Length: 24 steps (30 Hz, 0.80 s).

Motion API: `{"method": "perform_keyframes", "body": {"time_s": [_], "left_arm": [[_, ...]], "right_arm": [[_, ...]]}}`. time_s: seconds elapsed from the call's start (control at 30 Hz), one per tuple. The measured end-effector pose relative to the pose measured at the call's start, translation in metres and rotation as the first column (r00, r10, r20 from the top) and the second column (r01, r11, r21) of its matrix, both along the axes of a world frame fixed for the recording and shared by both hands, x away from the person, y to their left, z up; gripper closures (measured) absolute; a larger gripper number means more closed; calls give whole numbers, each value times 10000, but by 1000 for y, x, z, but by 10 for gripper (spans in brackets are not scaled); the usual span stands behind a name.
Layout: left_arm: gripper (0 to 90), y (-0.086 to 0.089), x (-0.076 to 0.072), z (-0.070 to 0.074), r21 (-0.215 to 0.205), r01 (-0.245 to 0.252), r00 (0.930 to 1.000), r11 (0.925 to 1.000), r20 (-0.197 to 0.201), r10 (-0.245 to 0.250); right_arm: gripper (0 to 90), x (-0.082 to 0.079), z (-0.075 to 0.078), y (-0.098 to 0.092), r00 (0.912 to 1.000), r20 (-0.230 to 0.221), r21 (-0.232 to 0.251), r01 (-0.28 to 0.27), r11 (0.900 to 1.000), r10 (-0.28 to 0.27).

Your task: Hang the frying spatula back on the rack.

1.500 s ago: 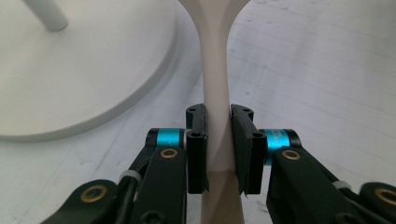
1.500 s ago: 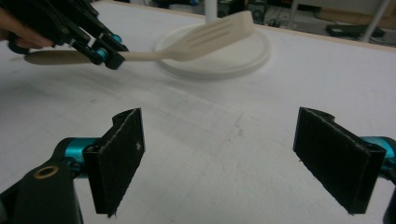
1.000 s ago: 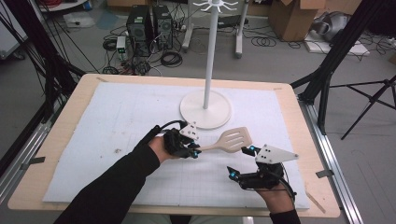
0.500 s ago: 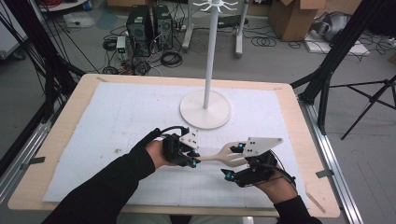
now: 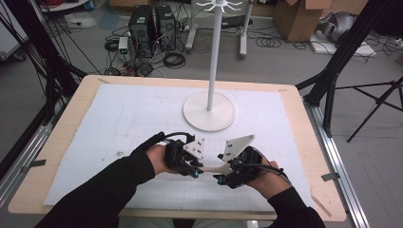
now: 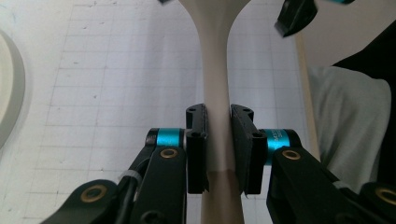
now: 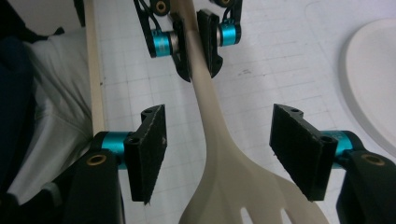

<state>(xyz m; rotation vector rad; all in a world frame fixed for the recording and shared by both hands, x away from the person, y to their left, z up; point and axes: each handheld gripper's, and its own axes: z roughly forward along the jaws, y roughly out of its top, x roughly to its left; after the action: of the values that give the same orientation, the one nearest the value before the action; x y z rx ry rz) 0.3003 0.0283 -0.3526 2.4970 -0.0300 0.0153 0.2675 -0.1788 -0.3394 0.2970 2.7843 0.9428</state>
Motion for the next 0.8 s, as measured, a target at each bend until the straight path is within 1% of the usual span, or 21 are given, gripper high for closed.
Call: {"method": "perform_keyframes", "body": {"time_s": [0.03,0.1,0.17,0.27,0.33,0.37,0.5,0.67,0.8], "left_arm": [[764,0,-1,0,-17,62,10000,10000,13,-62],[764,-1,-2,1,-75,138,9999,9999,-15,-138],[764,-1,-3,2,-35,212,9998,9998,-23,-212],[764,-2,-4,3,-87,344,9994,9994,-29,-345],[764,-2,-4,4,-36,454,9990,9990,-34,-454],[764,-3,-5,3,-64,442,9990,9990,-113,-442],[764,-4,-7,3,-14,541,9984,9985,-151,-541],[764,-5,-8,3,56,672,9977,9977,-124,-671],[763,-4,-8,4,88,711,9974,9974,-136,-710]], "right_arm": [[406,0,-1,2,9998,-161,-143,-91,9999,89],[434,1,-4,5,9994,-236,-307,-278,9991,271],[471,2,-6,8,9984,-329,-482,-480,9977,464],[515,3,-8,12,9965,-489,-647,-709,9954,678],[557,4,-10,15,9952,-555,-747,-850,9936,810],[570,4,-11,16,9944,-524,-812,-958,9921,918],[618,4,-13,19,9929,-509,-1015,-1126,9884,1079],[687,4,-16,19,9907,-658,-1294,-1265,9835,1187],[739,3,-17,21,9877,-683,-1321,-1486,9800,1406]]}}
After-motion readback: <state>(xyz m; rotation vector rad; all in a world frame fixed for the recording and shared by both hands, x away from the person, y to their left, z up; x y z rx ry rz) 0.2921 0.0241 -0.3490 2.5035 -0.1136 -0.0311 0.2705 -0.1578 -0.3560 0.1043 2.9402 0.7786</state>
